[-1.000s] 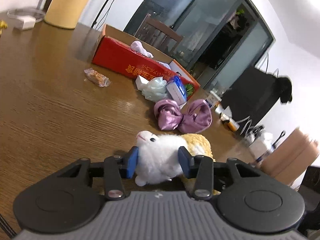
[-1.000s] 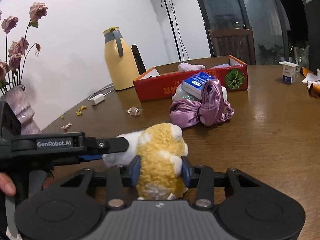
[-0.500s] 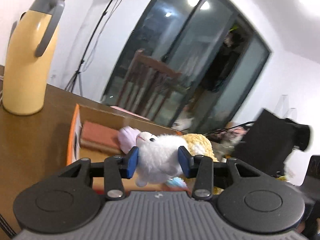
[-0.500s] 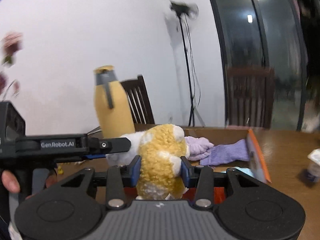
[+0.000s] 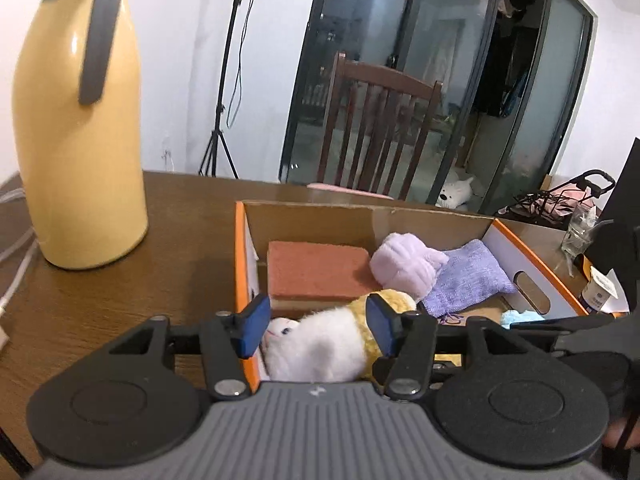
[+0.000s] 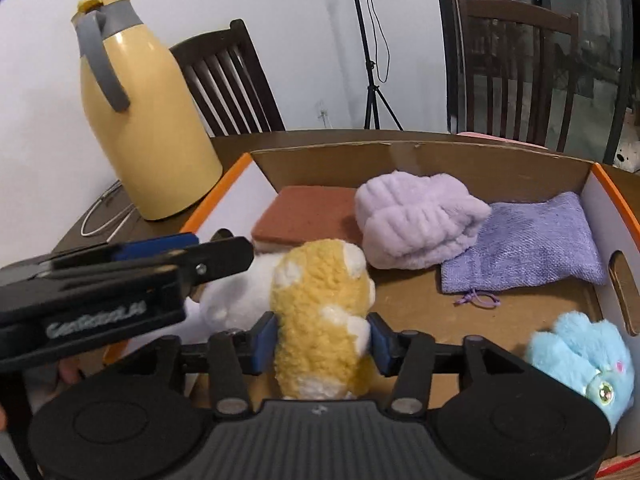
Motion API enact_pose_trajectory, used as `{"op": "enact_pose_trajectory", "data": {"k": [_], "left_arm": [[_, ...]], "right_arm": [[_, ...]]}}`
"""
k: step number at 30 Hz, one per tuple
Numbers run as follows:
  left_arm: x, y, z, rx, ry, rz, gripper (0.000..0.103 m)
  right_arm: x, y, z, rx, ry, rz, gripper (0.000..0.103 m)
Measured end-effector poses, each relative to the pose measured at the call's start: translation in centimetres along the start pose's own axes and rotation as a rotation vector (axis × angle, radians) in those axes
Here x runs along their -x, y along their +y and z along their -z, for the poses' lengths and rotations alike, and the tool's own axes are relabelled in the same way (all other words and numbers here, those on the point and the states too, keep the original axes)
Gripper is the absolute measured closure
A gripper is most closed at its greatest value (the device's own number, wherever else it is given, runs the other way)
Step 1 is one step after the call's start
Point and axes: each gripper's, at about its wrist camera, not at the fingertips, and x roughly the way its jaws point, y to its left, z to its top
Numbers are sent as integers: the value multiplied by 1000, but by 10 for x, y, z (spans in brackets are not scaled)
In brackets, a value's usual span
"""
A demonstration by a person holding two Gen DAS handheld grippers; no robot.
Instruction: Organize soft objects
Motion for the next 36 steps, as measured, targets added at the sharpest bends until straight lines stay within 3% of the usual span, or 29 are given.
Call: {"op": "enact_pose_trajectory", "data": {"k": [4,12,16,19,26,30,32,36], "left_arm": [[40,-9,-1,-34,-31,-16,45],[164,-22,20,-122,-150,-45,32],[226,-25,61,-142,-208,-61,29],[267,-25,98,-107,-235,-59,27],[349,-36,167,-73,-328,-74,17],[377,-44,207,-72,-326,-73,14],[388,-48,225,-72,-326,-60,7],[396,-55,247,-106,-293,25,5]], "right_arm": [[39,-3,0,18,-47,8,47],[186,-6,22,93,-227,66,42],[266,4,70,148,-364,59,39],[303,12,109,148,-396,30,36],[347,42,205,180,-483,18,35],[355,60,263,175,-490,16,34],[355,67,290,167,-479,12,32],[358,72,334,114,-438,-17,29]]}}
